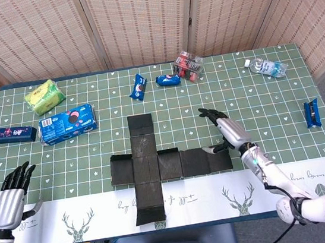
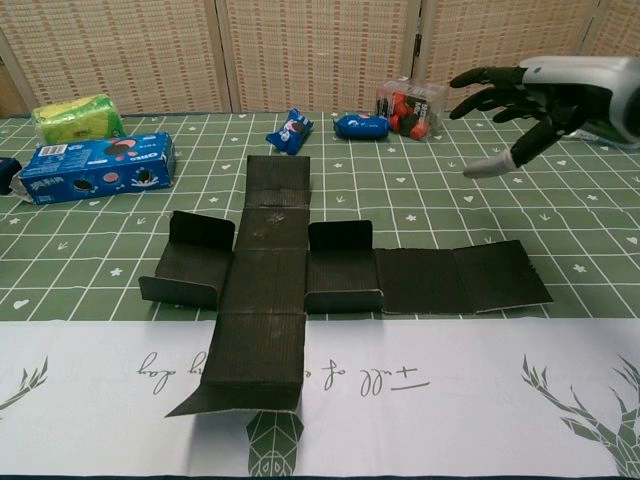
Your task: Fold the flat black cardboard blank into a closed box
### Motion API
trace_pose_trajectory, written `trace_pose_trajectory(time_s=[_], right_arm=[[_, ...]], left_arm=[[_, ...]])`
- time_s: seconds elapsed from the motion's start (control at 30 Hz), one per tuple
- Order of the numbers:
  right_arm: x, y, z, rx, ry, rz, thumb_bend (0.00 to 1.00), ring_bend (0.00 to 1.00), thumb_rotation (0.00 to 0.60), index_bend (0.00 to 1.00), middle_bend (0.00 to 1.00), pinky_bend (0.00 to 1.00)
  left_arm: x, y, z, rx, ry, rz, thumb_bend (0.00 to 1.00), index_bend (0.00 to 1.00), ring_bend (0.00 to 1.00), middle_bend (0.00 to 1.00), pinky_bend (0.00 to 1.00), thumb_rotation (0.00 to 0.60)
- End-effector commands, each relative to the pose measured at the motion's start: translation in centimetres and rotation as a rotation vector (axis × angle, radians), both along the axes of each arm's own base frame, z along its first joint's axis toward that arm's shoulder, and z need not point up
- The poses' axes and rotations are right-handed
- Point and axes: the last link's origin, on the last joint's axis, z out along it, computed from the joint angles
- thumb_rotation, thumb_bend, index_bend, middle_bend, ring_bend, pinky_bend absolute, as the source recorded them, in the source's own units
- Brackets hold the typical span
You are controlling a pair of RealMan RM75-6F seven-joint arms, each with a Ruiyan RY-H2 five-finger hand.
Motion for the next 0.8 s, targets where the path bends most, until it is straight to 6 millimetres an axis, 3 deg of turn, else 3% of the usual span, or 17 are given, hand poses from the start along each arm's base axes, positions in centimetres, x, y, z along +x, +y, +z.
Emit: trace_pose_trajectory(time_s=[0.03, 0.13, 0.43, 0.7, 0.8], right_arm=[[-1.6, 1.6, 1.4, -0.039, 0.055, 0.003, 0.21, 0.02, 0.600, 0.00, 0.14, 0.00], [-2.8, 2.8, 2.5, -0.066, 0.100, -0.002, 0.21, 0.05, 0.600, 0.00, 0.16, 0.01], [-3.9, 5.3, 4.0, -0.113, 0.235, 0.047, 0.20, 0.16, 0.600, 0.03, 0.20, 0.22], [-3.3, 6.1, 2.4, -0.050, 0.324, 0.119, 0.17, 0.17, 0.600, 0.03, 0.20, 0.23], [-3.2, 6.1, 1.2, -0.005, 0.368, 0.150, 0.15, 0.12, 0.600, 0.03, 0.15, 0.22]], left_arm=[[0.3, 0.5, -0.2, -0.011, 0.000, -0.015, 0.23, 0.02, 0.00, 0.00, 0.10, 0.600], [0.8, 1.0, -0.5, -0.026, 0.000, -0.033, 0.23, 0.02, 0.00, 0.00, 0.10, 0.600], [2.7, 3.3, -1.8, -0.098, -0.009, -0.110, 0.23, 0.03, 0.00, 0.00, 0.10, 0.600], [4.7, 6.6, -3.4, -0.222, -0.032, -0.172, 0.23, 0.06, 0.05, 0.00, 0.10, 0.600], [5.3, 8.2, -4.2, -0.300, -0.049, -0.156, 0.23, 0.07, 0.08, 0.00, 0.10, 0.600]])
